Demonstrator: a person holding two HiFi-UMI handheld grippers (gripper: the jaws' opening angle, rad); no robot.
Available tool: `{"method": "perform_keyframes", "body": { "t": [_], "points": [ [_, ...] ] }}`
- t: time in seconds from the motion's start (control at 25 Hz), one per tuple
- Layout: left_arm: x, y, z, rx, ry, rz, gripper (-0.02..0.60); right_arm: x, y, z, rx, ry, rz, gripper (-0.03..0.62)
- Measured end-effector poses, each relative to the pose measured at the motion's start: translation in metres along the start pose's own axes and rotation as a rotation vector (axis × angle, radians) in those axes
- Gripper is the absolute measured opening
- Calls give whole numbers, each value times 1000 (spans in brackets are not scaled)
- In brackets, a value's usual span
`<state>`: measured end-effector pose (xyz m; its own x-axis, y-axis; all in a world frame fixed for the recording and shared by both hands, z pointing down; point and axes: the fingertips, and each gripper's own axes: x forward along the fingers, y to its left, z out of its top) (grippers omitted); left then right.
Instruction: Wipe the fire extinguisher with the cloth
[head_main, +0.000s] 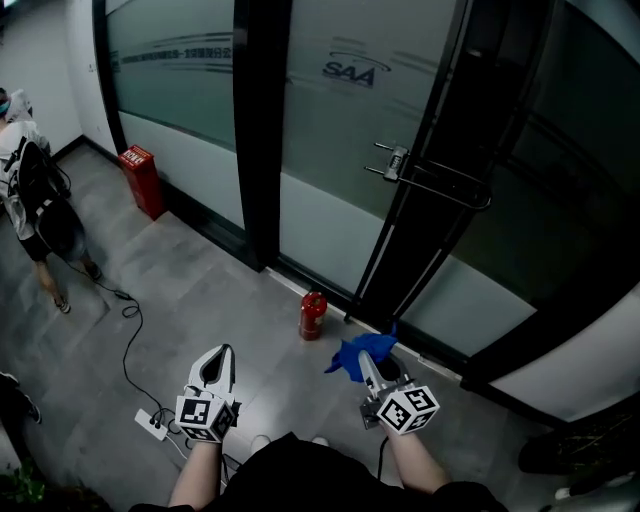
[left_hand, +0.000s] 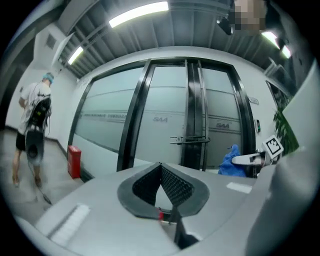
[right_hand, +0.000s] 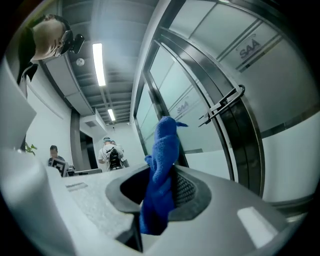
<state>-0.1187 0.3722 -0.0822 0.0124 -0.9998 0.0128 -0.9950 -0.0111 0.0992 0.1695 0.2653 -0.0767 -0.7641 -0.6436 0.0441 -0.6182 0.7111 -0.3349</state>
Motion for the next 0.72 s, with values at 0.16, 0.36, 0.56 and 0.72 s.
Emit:
{"method": "perform_keyframes", "body": {
  "t": [0.16,0.36,0.56,0.72],
  "points": [
    [12,-15,9,103,-29,-48,8,1,-4,5,12,-33,-37,98],
    [27,-27,16,112,-54,-104,7,0,-10,-8,-31,4,-67,98],
    [29,-25,16,81,-65,-128,7,2,-9,-8,-12,-7,-91,89],
    [34,-30,7,64,-43,-167,7,5,-10,-11,-34,-3,-112,87]
  ]
}}
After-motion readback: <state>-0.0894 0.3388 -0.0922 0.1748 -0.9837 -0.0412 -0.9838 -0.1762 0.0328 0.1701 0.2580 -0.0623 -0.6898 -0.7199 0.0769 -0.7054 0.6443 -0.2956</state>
